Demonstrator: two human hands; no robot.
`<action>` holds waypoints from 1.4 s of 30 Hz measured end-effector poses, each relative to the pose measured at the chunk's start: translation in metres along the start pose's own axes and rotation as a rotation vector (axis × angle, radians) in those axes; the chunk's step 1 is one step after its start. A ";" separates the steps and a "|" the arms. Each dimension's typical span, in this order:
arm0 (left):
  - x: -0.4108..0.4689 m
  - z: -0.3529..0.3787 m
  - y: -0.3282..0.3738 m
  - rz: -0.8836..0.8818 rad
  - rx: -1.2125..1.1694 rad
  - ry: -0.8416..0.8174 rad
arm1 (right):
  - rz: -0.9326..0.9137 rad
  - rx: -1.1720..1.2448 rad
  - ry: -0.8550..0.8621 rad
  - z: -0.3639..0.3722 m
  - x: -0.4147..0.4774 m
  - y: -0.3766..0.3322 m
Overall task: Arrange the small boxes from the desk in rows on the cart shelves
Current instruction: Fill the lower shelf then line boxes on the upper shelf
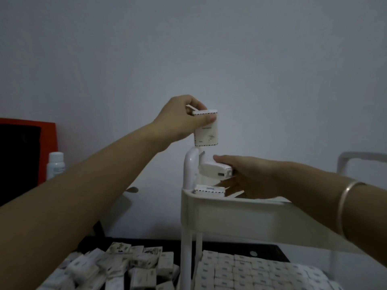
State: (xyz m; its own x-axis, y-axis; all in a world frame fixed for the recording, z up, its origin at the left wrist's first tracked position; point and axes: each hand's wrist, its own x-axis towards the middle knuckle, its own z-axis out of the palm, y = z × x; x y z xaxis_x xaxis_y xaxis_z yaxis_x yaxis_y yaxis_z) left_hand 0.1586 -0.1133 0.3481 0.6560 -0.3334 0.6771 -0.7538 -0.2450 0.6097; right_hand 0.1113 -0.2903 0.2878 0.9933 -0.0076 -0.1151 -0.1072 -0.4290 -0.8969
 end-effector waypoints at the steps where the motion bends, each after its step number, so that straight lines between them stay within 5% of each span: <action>1: 0.005 0.001 0.000 -0.006 0.033 -0.031 | -0.026 0.038 0.026 -0.003 -0.002 0.000; 11: 0.018 0.020 0.002 0.035 0.400 -0.514 | -0.112 0.236 0.146 -0.009 0.007 -0.008; 23: 0.013 0.024 0.012 -0.112 0.796 -0.825 | -0.186 0.328 0.087 0.000 -0.031 -0.004; 31: 0.011 0.018 0.009 -0.076 0.843 -0.852 | -0.358 -0.001 0.625 -0.011 -0.020 0.001; 37: -0.008 0.013 0.008 0.094 1.025 -0.709 | -0.320 -0.271 0.528 -0.004 -0.005 0.005; 42: -0.023 0.015 0.002 0.169 1.046 -0.569 | -0.307 -0.204 0.301 0.004 -0.004 -0.001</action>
State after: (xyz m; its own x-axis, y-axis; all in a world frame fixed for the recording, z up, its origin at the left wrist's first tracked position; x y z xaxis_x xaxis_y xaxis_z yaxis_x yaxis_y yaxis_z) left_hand 0.1414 -0.1197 0.3275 0.6343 -0.7220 0.2764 -0.6670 -0.6918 -0.2766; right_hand 0.1068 -0.2864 0.2874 0.9492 -0.1014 0.2979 0.1736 -0.6207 -0.7646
